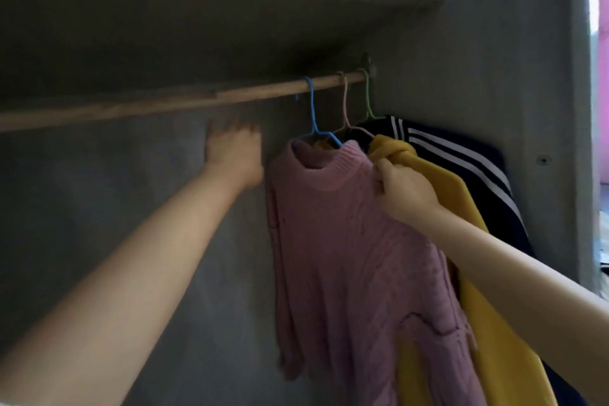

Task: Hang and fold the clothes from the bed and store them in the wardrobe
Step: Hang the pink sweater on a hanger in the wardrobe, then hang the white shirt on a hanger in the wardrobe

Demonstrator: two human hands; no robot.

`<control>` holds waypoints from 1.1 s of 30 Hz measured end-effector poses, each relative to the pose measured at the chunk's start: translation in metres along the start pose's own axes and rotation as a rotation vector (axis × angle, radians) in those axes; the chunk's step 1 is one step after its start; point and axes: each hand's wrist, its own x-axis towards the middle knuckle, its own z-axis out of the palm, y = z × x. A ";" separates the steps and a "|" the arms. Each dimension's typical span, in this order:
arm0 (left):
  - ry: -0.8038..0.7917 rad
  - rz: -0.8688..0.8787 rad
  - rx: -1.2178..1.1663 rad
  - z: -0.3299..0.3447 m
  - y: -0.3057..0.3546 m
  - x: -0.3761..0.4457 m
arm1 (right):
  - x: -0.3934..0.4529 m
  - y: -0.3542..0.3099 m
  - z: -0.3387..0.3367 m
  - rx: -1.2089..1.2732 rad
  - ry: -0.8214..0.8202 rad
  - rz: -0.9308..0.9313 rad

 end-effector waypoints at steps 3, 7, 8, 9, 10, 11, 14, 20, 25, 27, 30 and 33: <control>0.025 0.188 -0.127 0.007 0.056 -0.045 | -0.024 0.009 -0.002 -0.128 0.001 -0.007; 0.007 0.315 -0.373 0.019 0.116 -0.087 | -0.068 0.032 -0.012 -0.179 -0.014 -0.010; 0.065 0.363 -0.453 0.020 0.129 -0.095 | -0.080 0.039 -0.015 -0.199 0.015 -0.038; 0.164 0.411 -0.543 0.022 0.145 -0.103 | -0.095 0.048 -0.022 -0.229 0.039 -0.070; 0.227 0.456 -0.609 0.023 0.160 -0.110 | -0.109 0.060 -0.029 -0.252 0.051 -0.090; 0.279 0.478 -0.668 0.024 0.176 -0.118 | -0.124 0.076 -0.035 -0.268 0.041 -0.091; 0.264 0.547 -0.783 0.017 0.236 -0.145 | -0.179 0.136 -0.071 -0.372 -0.038 0.026; -0.144 0.741 -0.717 -0.023 0.368 -0.195 | -0.278 0.229 -0.156 -0.418 -0.075 0.299; -0.217 0.912 -0.674 -0.091 0.494 -0.237 | -0.365 0.301 -0.241 -0.492 -0.086 0.492; -0.237 1.026 -0.710 -0.133 0.556 -0.266 | -0.411 0.329 -0.285 -0.583 -0.102 0.629; -0.226 1.171 -0.748 -0.192 0.630 -0.310 | -0.475 0.359 -0.341 -0.637 -0.079 0.766; -0.212 1.340 -0.793 -0.253 0.691 -0.362 | -0.539 0.371 -0.393 -0.710 -0.037 0.963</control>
